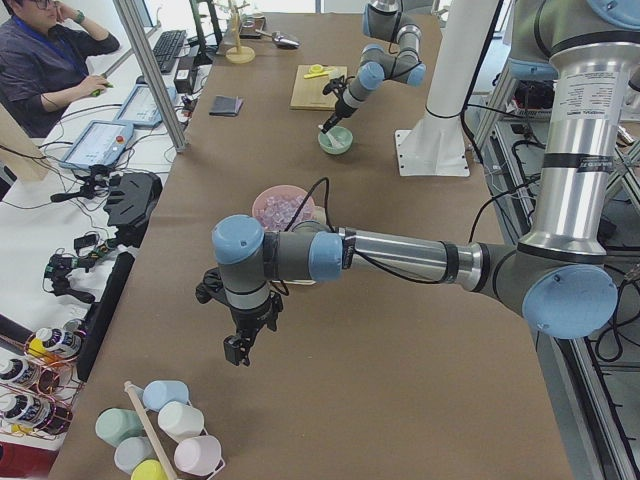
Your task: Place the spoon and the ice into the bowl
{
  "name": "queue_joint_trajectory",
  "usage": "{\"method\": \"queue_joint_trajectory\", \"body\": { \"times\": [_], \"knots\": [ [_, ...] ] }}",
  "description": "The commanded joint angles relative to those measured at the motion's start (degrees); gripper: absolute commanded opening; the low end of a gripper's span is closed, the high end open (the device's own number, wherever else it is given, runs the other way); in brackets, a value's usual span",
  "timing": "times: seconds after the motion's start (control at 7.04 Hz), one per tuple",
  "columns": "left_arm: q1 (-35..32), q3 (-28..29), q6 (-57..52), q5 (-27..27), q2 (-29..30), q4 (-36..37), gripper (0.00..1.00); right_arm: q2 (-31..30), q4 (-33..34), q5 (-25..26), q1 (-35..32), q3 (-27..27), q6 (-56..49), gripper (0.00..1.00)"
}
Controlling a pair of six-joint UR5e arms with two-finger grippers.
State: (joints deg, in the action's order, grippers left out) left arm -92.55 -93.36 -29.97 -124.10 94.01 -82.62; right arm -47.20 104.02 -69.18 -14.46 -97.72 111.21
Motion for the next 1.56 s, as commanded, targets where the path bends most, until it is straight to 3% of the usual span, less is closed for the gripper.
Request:
{"method": "queue_joint_trajectory", "body": {
  "times": [0.0,0.14,0.43,0.57,0.71,0.99,1.42],
  "knots": [
    [0.1,-0.2,0.1,0.0,-0.1,0.1,0.98,-0.2,-0.2,-1.1,-3.1,-1.2,-7.5,1.00],
    [0.1,1.4,0.2,-0.3,-0.2,0.6,0.98,-0.7,-0.6,-5.2,-6.7,-2.5,-13.9,1.00],
    [0.0,5.0,0.5,-6.3,0.0,3.5,0.98,-6.7,-4.0,-13.6,-13.2,-6.2,-26.9,1.00],
    [0.0,3.7,2.0,-8.2,0.0,8.0,0.98,-12.4,-7.7,-20.3,-17.5,-9.9,-34.9,1.00],
    [0.0,2.1,3.9,-13.5,-1.7,7.9,0.98,-16.5,-8.6,-26.4,-22.2,-12.6,-43.5,1.00],
    [-0.1,-2.9,9.3,-14.5,-4.5,7.7,0.98,-22.6,-8.6,-38.6,-33.4,-15.2,-59.8,1.00],
    [-0.4,-2.8,9.2,-14.4,-5.2,7.7,0.98,-33.7,-8.6,-52.9,-51.6,-15.3,-85.7,1.00]
  ]
}}
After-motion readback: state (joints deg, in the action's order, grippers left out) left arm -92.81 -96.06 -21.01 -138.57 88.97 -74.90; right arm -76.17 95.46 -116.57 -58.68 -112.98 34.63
